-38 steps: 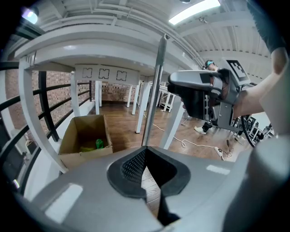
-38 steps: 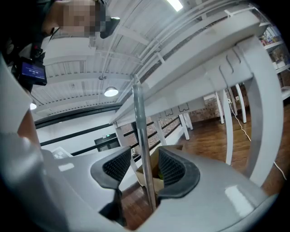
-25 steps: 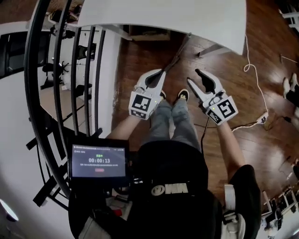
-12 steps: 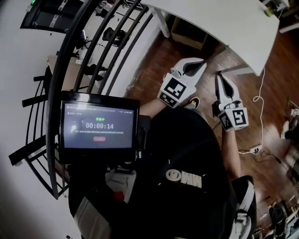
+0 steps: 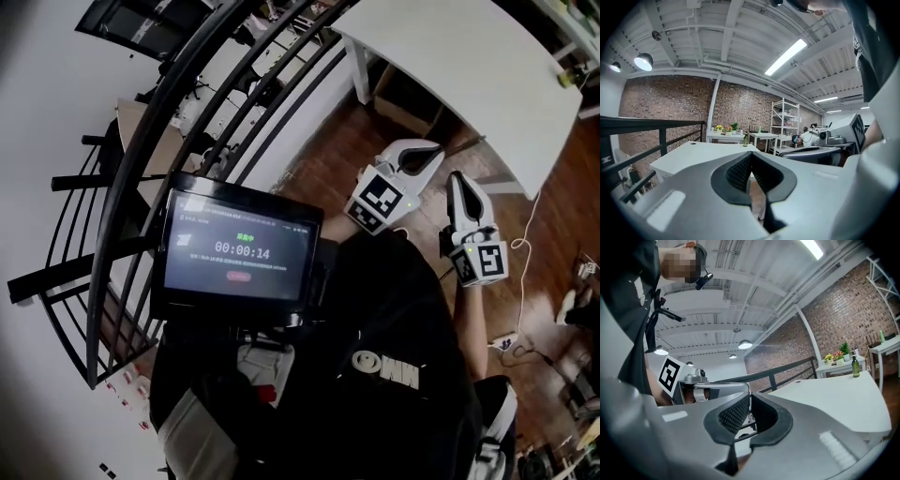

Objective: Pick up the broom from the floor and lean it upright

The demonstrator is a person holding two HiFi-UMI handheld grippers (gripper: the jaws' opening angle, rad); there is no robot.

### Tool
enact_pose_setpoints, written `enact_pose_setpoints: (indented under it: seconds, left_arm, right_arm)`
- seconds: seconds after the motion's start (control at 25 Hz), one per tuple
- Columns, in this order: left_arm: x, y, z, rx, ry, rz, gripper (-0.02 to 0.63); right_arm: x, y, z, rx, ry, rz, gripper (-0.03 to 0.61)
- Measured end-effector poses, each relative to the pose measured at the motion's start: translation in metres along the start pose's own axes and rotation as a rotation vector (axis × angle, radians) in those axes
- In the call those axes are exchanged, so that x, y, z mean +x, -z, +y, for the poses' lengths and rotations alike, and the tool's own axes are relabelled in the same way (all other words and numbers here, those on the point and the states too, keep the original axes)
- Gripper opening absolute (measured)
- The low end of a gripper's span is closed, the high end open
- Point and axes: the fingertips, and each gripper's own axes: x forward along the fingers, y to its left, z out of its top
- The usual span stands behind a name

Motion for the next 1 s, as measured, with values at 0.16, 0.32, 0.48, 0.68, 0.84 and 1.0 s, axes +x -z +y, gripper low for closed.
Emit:
enact_pose_setpoints:
  seconds: [0.16, 0.32, 0.48, 0.68, 0.84, 1.0]
  left_arm:
    - [0.003, -0.006, 0.002, 0.004, -0.002, -0.015, 0.011]
    - [0.005, -0.006, 0.003, 0.010, 0.001, -0.012, 0.011]
    - [0.007, -0.009, 0.004, 0.016, 0.002, -0.016, 0.011]
    - [0.010, -0.015, 0.004, 0.032, 0.005, -0.026, 0.011]
    - [0.010, -0.017, 0.008, 0.043, -0.005, -0.025, 0.011]
    - [0.010, -0.019, 0.008, 0.040, -0.007, -0.029, 0.011]
  right_arm:
    - [0.003, -0.004, -0.007, -0.016, 0.027, 0.004, 0.003]
    - [0.005, -0.002, -0.011, -0.020, 0.025, 0.004, 0.004]
    - [0.008, -0.003, -0.014, -0.039, 0.030, 0.010, 0.002]
    - [0.013, -0.006, -0.015, -0.051, 0.036, 0.003, 0.000]
    - [0.021, -0.012, -0.010, -0.067, 0.023, -0.007, -0.002]
    - [0.023, -0.016, -0.011, -0.076, 0.028, -0.003, -0.003]
